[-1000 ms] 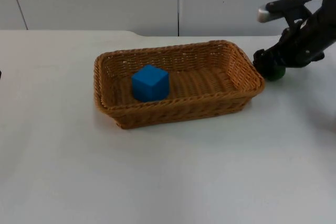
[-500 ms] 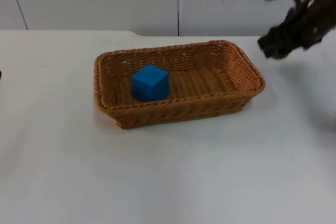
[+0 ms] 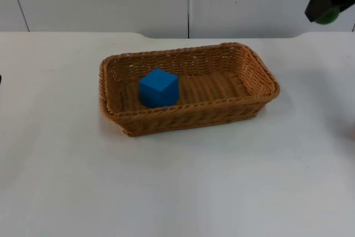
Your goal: Place all geometric objects except the red cube into the basket.
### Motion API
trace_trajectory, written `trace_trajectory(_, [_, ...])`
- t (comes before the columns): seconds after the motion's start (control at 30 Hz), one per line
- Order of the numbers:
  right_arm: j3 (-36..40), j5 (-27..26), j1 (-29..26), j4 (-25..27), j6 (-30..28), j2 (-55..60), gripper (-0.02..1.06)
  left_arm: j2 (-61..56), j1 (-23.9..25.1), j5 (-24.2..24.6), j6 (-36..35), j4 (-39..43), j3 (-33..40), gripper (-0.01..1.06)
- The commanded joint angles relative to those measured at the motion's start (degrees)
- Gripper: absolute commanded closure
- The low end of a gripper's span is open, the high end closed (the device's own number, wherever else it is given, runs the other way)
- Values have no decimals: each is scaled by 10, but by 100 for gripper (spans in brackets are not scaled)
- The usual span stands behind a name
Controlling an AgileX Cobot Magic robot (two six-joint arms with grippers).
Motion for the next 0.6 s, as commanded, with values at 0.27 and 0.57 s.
trace_trajectory(0.27, [-3,3,68,-3,11,-4,105,-3,1,-7,-4,3,2,8])
trace_trajectory(0.57, [-3,-55,149,-3,11,38,105,-3,1,-8,-4,3,2,8])
